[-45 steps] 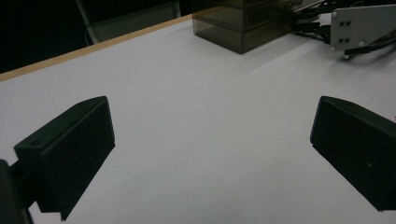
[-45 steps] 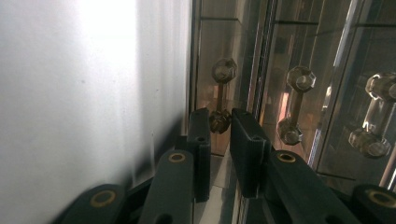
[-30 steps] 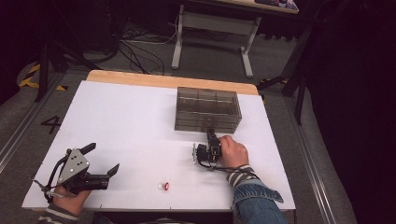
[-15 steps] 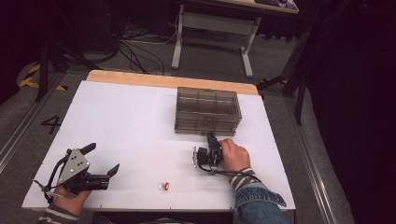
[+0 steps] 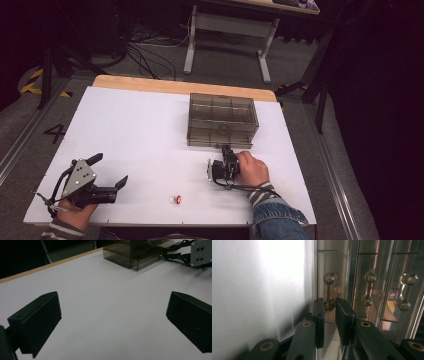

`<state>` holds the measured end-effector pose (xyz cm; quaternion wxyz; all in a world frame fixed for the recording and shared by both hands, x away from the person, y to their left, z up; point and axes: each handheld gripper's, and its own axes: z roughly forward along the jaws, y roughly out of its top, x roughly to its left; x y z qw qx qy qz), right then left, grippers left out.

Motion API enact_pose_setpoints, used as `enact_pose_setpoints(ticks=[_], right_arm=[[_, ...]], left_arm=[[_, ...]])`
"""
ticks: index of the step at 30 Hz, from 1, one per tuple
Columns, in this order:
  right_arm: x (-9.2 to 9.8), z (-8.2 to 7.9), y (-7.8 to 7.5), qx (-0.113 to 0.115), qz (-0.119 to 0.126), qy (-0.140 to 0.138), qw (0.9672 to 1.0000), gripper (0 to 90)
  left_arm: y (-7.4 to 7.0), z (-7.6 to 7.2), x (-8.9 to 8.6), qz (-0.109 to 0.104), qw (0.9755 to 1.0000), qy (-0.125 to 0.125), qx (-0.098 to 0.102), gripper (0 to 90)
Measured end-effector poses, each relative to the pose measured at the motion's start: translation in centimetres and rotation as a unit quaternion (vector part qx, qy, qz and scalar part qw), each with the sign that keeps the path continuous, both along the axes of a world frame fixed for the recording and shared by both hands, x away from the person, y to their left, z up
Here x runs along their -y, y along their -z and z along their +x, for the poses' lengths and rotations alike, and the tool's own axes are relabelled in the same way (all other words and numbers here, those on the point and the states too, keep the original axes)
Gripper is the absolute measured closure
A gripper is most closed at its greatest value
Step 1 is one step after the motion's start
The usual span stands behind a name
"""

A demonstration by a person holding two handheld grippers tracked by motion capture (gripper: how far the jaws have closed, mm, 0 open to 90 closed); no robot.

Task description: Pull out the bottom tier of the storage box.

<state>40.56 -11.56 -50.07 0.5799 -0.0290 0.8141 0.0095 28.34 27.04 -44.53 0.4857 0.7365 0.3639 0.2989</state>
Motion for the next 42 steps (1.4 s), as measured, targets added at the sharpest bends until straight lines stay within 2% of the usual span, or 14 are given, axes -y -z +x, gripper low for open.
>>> enact_pose_setpoints(ticks=[2,9,11,14,18,20,25,31,32,33,34,36,39,42], right_arm=[[0.0,-0.2,-0.3,-0.008,0.013,0.005,0.9999,75.3],[-0.2,-0.9,-1.6,-0.027,0.039,-0.011,0.9988,70.9],[-0.1,-1.1,-2.2,-0.035,0.061,-0.013,0.9975,68.8],[-0.1,-1.2,-2.7,-0.038,0.072,-0.019,0.9965,68.1],[0.1,-1.4,-3.6,-0.055,0.094,-0.023,0.9938,67.1],[0.1,-1.5,-3.7,-0.056,0.1,-0.024,0.9931,66.4],[0.2,-1.6,-4.5,-0.076,0.126,-0.036,0.9884,63.4],[0.3,-1.8,-5.1,-0.092,0.142,-0.048,0.9844,59.8],[0.4,-1.8,-5.3,-0.098,0.152,-0.051,0.9822,58.0],[0.4,-1.8,-5.3,-0.098,0.152,-0.051,0.9822,58.0],[0.4,-1.8,-5.5,-0.108,0.155,-0.055,0.9805,57.6],[0.6,-1.8,-6.0,-0.132,0.175,-0.059,0.9738,56.4],[0.8,-1.7,-6.6,-0.157,0.195,-0.067,0.9659,53.7],[1.0,-1.5,-7.1,-0.171,0.204,-0.072,0.9612,51.3]], left_arm=[[0.0,0.0,0.0,0.0,1.0,0.0,0.0,0.5],[0.0,0.0,0.0,0.001,1.0,0.0,0.001,0.5],[0.0,0.0,0.0,0.001,1.0,0.0,0.001,0.5],[0.0,0.0,0.0,0.001,1.0,0.0,0.001,0.5],[0.0,0.0,0.0,0.001,1.0,0.0,0.001,0.5],[0.0,0.0,0.0,0.001,1.0,0.0,0.001,0.4],[0.0,0.0,0.0,0.001,1.0,0.0,0.001,0.5],[0.0,0.0,0.0,0.001,1.0,0.0,0.001,0.5],[0.0,0.0,0.0,0.0,1.0,0.0,0.001,0.5],[0.0,0.0,0.0,0.001,1.0,0.0,0.001,0.5],[0.0,0.0,0.0,-0.001,1.0,0.0,0.001,0.4],[0.0,0.0,0.0,0.0,1.0,0.0,0.001,0.4],[0.0,-0.1,0.0,-0.001,1.0,0.0,0.0,0.5],[0.0,-0.1,0.0,-0.001,1.0,0.0,0.0,0.4]])
